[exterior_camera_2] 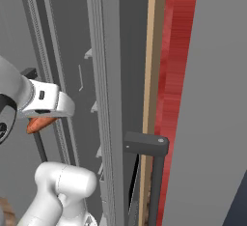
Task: Take the sweet potato, lemon, and tangerine from the freezer and place them in the bowl on the counter.
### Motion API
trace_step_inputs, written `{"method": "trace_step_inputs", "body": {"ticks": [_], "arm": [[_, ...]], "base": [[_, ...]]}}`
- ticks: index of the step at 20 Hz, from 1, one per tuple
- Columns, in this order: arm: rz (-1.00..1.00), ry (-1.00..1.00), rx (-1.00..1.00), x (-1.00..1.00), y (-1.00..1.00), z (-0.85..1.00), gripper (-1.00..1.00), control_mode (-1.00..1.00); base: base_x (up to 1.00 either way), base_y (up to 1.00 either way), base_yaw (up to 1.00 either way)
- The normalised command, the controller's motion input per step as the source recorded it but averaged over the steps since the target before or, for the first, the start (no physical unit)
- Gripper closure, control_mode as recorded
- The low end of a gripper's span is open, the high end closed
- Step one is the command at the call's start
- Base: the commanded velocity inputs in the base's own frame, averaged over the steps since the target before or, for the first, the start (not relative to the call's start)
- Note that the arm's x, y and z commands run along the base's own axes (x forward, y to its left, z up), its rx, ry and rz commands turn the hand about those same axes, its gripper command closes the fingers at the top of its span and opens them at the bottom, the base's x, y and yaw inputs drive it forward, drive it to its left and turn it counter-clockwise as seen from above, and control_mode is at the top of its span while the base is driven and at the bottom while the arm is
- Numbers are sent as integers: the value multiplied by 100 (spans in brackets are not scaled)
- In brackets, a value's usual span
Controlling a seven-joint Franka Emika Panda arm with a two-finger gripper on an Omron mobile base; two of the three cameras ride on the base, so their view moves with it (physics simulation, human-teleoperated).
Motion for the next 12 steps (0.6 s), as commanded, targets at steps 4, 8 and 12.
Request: {"method": "trace_step_inputs", "body": {"ticks": [4, 8, 12], "arm": [[-2, 2, 0, -36, 0, -1, 100, -100], [0, 0, 3, -15, -7, 0, 100, -100], [-2, 0, 5, 0, 0, 0, 100, -100]], "base": [[0, 0, 0], [0, 0, 0], [0, 0, 0]]}}
